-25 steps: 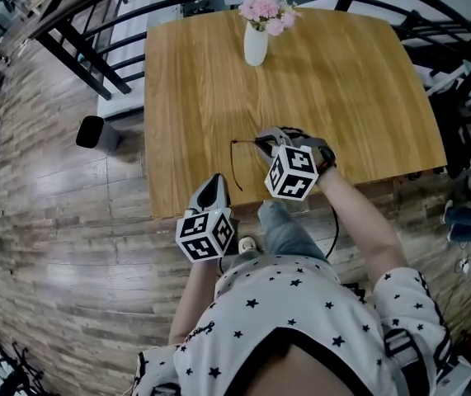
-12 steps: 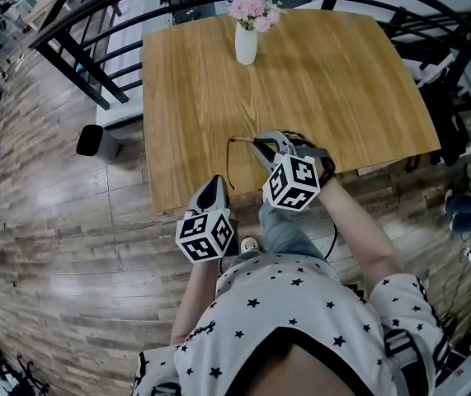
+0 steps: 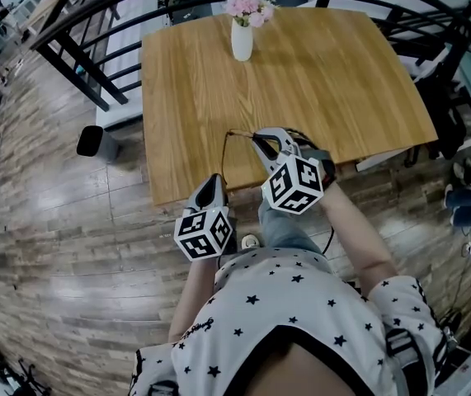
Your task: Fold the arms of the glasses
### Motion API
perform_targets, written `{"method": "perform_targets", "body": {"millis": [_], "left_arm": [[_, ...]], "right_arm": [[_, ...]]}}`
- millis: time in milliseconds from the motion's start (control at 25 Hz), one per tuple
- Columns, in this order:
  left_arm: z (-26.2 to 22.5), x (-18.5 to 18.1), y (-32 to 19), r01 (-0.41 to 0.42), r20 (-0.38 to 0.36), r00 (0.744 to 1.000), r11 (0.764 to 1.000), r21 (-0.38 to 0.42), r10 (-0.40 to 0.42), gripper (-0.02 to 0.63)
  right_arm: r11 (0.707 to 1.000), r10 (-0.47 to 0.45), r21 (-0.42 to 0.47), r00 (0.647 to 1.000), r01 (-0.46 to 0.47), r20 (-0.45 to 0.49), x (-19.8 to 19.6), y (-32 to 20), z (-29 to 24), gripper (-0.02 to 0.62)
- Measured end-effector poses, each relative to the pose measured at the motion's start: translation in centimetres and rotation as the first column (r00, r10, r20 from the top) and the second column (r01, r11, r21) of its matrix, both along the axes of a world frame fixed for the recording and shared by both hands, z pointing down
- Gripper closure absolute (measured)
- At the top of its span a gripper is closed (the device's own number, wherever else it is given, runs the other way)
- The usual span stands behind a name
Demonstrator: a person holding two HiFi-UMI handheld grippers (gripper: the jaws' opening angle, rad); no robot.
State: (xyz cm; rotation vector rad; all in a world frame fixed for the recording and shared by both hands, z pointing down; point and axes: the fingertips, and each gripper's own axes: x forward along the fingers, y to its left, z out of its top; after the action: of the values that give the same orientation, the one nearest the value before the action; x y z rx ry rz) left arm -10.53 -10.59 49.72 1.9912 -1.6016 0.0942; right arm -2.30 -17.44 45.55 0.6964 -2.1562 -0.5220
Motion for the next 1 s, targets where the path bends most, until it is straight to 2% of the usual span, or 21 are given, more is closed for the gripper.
{"method": "perform_targets", "body": {"millis": [400, 1000], "left_arm": [[0.0, 0.2, 0.6, -0.009, -0.001, 1.0, 1.0, 0.002, 0.009, 0.598], [-0.9, 3.9, -0.5, -0.101, 0.004, 0.995, 0.995, 0.015, 0.101, 0.598]], "right_arm": [[1.0, 0.009, 0.003, 0.999, -0.01, 0.047, -0.4, 0.9, -0.9, 0.574], [0.998, 0.043, -0.057, 0.986, -0.034, 0.161, -0.6, 1.4, -1.4, 0.574]]}}
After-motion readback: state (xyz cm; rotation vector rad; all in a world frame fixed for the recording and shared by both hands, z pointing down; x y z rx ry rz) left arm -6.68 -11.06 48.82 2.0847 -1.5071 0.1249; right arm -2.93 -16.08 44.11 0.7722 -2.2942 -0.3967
